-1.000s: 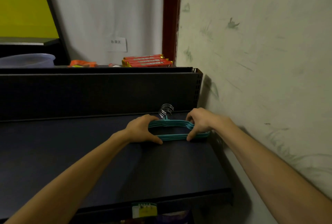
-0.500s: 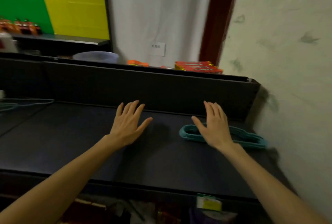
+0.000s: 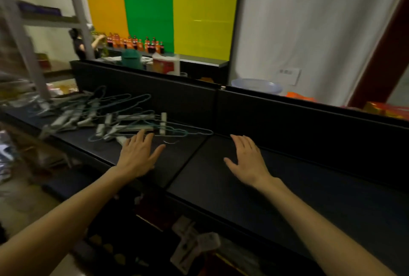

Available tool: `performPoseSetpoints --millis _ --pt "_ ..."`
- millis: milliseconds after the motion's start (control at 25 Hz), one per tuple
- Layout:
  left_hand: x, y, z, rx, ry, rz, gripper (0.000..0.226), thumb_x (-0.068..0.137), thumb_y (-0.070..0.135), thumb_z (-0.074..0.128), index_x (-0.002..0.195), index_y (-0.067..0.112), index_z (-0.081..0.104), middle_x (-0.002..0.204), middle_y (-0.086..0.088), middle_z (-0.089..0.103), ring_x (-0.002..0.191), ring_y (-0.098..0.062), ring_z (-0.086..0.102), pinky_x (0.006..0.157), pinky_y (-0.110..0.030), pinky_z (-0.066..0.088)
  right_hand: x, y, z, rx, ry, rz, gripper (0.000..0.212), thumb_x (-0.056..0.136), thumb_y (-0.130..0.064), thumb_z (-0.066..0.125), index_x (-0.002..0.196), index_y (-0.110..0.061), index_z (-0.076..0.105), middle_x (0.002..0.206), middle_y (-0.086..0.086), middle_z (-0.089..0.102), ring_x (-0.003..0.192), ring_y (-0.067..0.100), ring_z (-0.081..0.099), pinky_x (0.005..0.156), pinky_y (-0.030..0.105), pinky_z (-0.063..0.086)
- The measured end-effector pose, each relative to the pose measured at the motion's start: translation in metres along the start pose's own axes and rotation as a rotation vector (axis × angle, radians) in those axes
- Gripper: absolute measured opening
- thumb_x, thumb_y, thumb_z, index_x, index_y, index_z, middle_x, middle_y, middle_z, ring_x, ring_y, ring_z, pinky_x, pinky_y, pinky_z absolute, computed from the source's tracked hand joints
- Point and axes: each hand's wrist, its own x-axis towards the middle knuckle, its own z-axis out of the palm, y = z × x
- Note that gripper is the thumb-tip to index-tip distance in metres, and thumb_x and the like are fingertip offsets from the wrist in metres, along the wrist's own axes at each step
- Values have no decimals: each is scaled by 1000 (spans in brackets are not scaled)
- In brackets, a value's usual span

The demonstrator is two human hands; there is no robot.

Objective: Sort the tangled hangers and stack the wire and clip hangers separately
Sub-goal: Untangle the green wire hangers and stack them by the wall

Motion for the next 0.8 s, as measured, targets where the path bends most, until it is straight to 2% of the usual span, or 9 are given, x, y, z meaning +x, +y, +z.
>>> performPoseSetpoints --millis 120,240,360,480,560,640,800 --pt "21 -59 3 -19 -34 -77 70 98 65 34 147 16 41 153 -10 38 137 -32 42 112 -49 34 60 -49 32 82 -104 -2 79 95 -45 62 158 -17 24 160 6 32 150 25 24 121 43 28" --pt "50 -97 8 -39 -34 -65 69 97 59 48 151 16 37 157 -7 34 142 -29 37 114 -48 33 124 -75 56 196 -169 37 73 90 -28 67 154 -18 32 155 7 40 143 26 36 116 42 37" --pt "90 -121 14 -49 -54 119 75 91 64 54 151 21 37 159 -3 32 142 -25 37 115 -44 36 184 -72 69 266 -310 102 77 83 -14 67 153 -20 35 152 10 44 135 27 47 109 41 46" --pt "129 -123 18 34 -163 327 87 84 78 49 153 28 35 159 1 33 146 -21 32 119 -41 28 214 -61 89 170 -508 91 85 82 -28 75 155 -20 32 150 9 44 132 27 49 111 43 44" --pt "148 -124 32 28 -195 418 89 82 80 49 153 29 34 157 3 36 145 -19 33 120 -40 24 228 -58 94 90 -518 75 92 80 -41 77 156 -24 28 149 5 47 131 25 51 110 43 44" --pt "159 -124 42 -56 -155 426 84 82 74 56 151 29 39 153 4 40 141 -17 38 116 -36 27 233 -60 93 71 -515 75 94 77 -44 80 155 -25 31 145 2 49 127 21 54 106 36 47" --pt "181 -134 47 -170 -43 492 73 81 63 65 142 26 49 137 7 50 122 -12 52 96 -25 39 228 -62 84 38 -388 117 91 69 -45 85 148 -24 44 127 -4 47 106 9 55 92 28 53"
